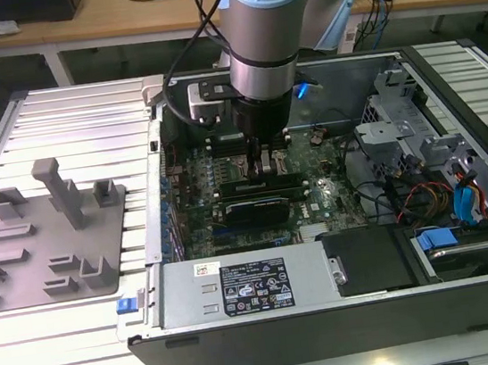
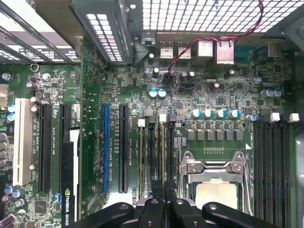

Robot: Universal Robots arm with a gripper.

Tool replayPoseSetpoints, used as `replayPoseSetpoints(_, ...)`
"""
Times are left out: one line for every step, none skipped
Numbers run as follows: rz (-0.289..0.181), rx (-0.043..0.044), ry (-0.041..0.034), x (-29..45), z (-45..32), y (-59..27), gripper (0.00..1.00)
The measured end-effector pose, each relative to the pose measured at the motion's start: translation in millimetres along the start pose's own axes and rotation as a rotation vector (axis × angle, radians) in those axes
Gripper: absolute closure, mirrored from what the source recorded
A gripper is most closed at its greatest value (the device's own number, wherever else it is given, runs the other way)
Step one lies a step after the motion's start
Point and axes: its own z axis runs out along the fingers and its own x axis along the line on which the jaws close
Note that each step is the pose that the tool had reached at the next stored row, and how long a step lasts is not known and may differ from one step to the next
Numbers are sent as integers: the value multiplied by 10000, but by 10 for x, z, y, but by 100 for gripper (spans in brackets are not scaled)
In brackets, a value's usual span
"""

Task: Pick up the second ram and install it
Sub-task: 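Insert the second ram into the second slot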

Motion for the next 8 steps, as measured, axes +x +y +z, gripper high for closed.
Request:
replayPoseSetpoints(0, 4, -6, 0, 3, 0, 91)
replayPoseSetpoints(-2, 11, -4, 1, 7, -1, 91)
replayPoseSetpoints(-2, 14, -6, 1, 9, -1, 91)
replayPoseSetpoints(-1, 15, -8, 1, 10, -1, 91)
replayPoseSetpoints(-1, 15, -9, 1, 10, 0, 91)
replayPoseSetpoints(-1, 15, -9, 1, 10, -1, 91)
replayPoseSetpoints(-1, 15, -9, 1, 10, -1, 91)
replayPoseSetpoints(-1, 15, -9, 1, 10, 0, 91)
